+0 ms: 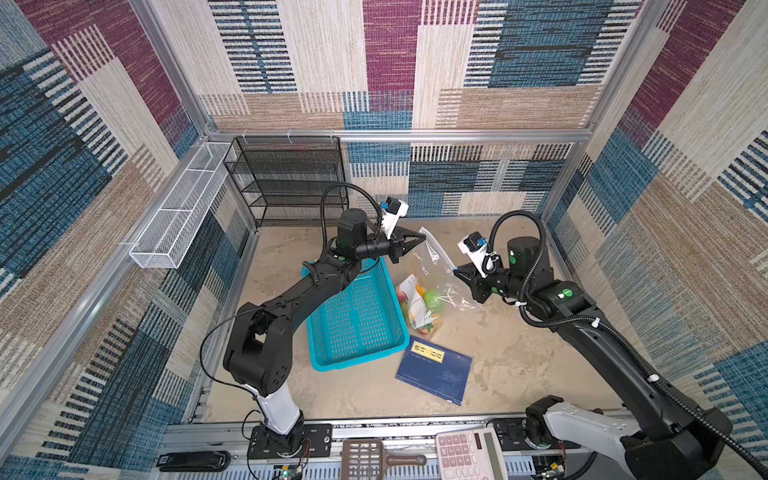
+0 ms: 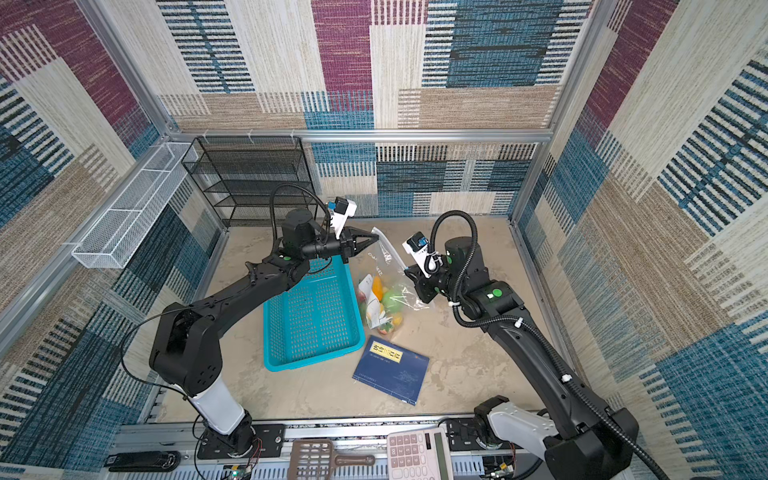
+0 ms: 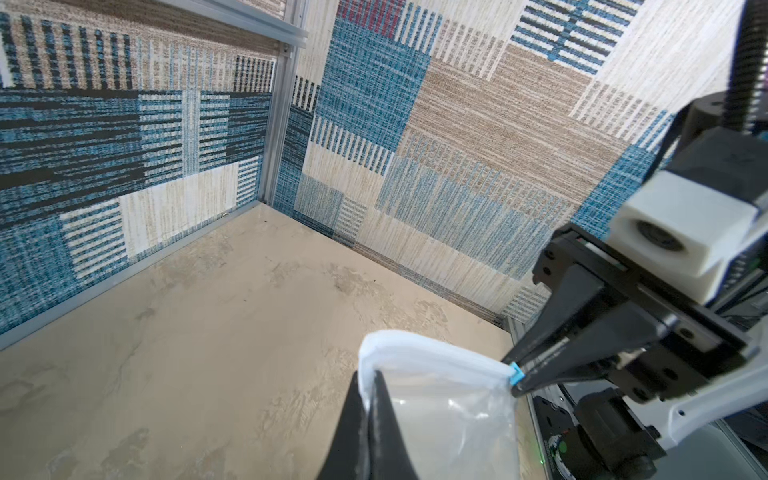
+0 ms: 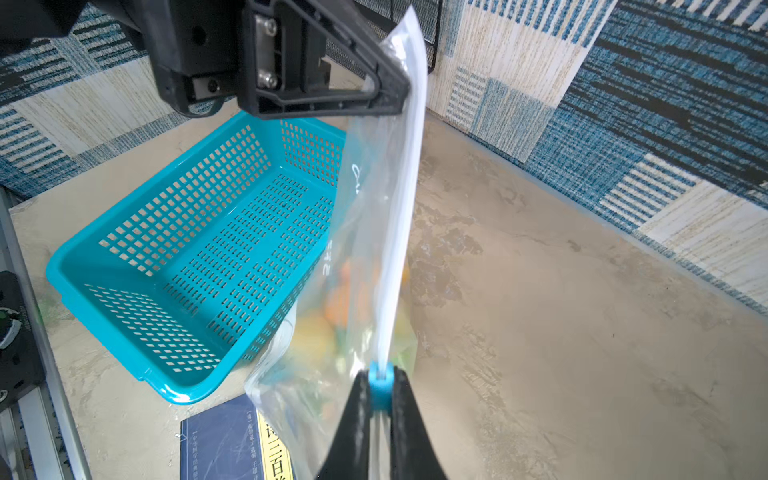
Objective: Place the food in the zip-top bag and seal the zipper
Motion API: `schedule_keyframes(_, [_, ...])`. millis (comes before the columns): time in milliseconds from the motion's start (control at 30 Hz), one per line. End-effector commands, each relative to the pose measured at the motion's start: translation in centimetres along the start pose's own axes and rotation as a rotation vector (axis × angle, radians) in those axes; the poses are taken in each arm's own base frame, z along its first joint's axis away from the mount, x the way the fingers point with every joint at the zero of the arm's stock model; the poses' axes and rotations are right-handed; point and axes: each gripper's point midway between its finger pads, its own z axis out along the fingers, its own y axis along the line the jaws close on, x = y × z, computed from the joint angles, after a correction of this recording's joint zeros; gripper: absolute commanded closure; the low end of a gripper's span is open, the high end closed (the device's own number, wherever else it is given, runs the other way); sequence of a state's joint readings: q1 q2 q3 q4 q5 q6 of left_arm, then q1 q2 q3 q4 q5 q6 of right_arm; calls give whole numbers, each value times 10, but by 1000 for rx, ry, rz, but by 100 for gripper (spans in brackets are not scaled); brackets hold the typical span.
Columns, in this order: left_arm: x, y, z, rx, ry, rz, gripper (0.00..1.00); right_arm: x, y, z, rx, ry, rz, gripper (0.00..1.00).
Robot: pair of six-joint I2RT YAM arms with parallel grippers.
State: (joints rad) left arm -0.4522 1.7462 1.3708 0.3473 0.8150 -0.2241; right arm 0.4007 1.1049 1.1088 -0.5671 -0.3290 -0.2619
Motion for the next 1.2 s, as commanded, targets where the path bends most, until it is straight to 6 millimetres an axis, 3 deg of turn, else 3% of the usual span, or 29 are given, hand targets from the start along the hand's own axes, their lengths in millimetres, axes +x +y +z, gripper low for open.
schedule_keyframes(0, [-18, 44, -9, -213, -54, 59, 100, 35, 12, -6, -37, 121, 85, 98])
schedule_keyframes(400, [-29, 89, -21, -377, -63, 34, 100, 46, 20, -11, -64, 138, 125, 98])
schedule_keyframes(1167, [-26, 90, -19, -366, -72, -4, 100, 44, 23, -23, -52, 123, 139, 98])
